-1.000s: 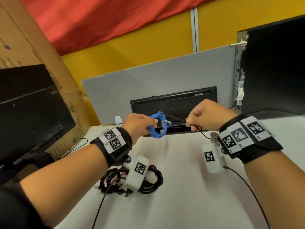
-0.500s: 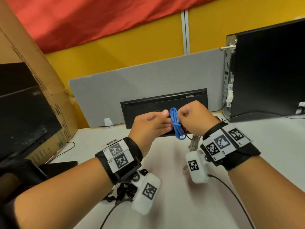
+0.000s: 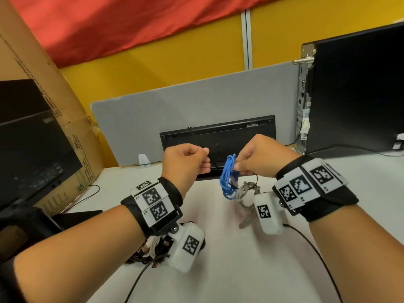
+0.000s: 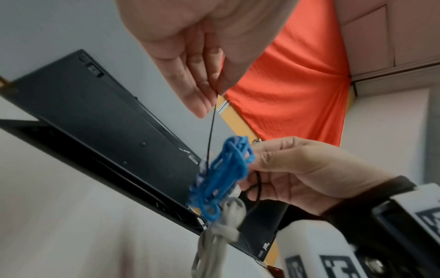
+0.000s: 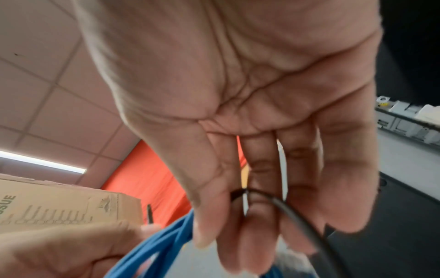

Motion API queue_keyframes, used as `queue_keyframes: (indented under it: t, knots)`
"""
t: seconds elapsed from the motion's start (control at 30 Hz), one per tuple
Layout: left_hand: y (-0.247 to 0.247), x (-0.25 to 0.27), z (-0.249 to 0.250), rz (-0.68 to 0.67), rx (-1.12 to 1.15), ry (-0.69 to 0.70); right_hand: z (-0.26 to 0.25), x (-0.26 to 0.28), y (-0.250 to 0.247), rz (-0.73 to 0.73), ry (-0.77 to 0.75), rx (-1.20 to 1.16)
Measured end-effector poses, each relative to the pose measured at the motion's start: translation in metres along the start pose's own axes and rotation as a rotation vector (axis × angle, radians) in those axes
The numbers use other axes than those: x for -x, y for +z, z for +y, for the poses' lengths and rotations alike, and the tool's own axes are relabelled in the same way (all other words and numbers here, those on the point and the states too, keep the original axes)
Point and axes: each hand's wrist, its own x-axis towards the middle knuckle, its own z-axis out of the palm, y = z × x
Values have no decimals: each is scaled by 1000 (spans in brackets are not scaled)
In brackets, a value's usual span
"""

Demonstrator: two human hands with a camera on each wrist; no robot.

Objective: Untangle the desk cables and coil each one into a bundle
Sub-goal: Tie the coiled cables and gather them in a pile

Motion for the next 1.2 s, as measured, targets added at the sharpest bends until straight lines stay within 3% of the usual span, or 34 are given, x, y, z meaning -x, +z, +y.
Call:
queue_keyframes:
  t: [0.13,0.27,0.4,0.5,0.8,0.93,1.03,1.1,1.2]
  knots:
    - [-7,-3,0,33,-21,14,5,3,-13,-6,22,53]
    - [-3,1,-2,2,-58,25,5,5,-13,-56,-59,62]
    - [2,5,-1,-8,-56,64,3,-2,-5,143,-151,-160]
    - [3,6,3,-17,-37,88,2,-4,-2,180,-169,-275]
    - [2,12,10,-146,27,128,-1,-8,17,154,-286,-275]
    - [-9,9,7,-231,-28,137,1,-10,21,145,-271,-303]
    - [-21,2,-1,-310,-172,80,2,-9,19,97,-263,-290]
    - [-31,-4,-12,-382,-440,21,0,-8,20,55,-270,-245]
    - [-45,-10,-32,-592,-935,-85,-3,-7,23,3,-283,-172]
